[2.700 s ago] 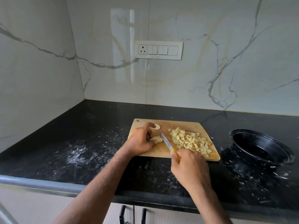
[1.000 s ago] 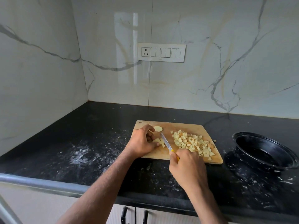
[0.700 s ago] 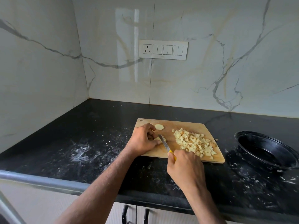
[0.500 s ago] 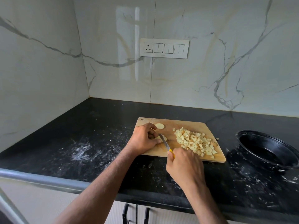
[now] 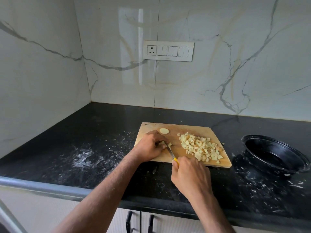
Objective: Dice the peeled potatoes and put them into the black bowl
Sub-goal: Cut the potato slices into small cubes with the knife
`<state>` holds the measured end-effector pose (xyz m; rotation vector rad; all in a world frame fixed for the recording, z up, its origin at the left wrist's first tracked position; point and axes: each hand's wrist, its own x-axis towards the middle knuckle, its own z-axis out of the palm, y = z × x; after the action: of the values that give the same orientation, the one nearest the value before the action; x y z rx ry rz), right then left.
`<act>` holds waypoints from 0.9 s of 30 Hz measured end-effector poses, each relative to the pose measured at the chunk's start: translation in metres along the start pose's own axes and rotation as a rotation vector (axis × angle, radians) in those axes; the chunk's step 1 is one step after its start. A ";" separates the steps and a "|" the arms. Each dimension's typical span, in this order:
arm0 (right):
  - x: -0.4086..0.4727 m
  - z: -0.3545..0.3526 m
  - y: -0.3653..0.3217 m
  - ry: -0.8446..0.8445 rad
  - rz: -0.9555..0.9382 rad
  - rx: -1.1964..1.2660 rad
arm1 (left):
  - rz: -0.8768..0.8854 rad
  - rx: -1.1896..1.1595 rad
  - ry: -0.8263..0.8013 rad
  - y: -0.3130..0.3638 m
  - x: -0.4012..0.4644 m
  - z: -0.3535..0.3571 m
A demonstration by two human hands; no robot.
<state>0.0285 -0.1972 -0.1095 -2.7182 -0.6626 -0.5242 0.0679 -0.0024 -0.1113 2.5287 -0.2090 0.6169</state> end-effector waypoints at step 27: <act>0.012 0.009 0.029 0.142 0.115 0.054 | -0.182 0.438 0.006 0.015 -0.004 0.000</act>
<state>0.0550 -0.2140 -0.1184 -2.6199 -0.4739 -0.6538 0.0601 -0.0148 -0.1061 2.9180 0.1791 0.6538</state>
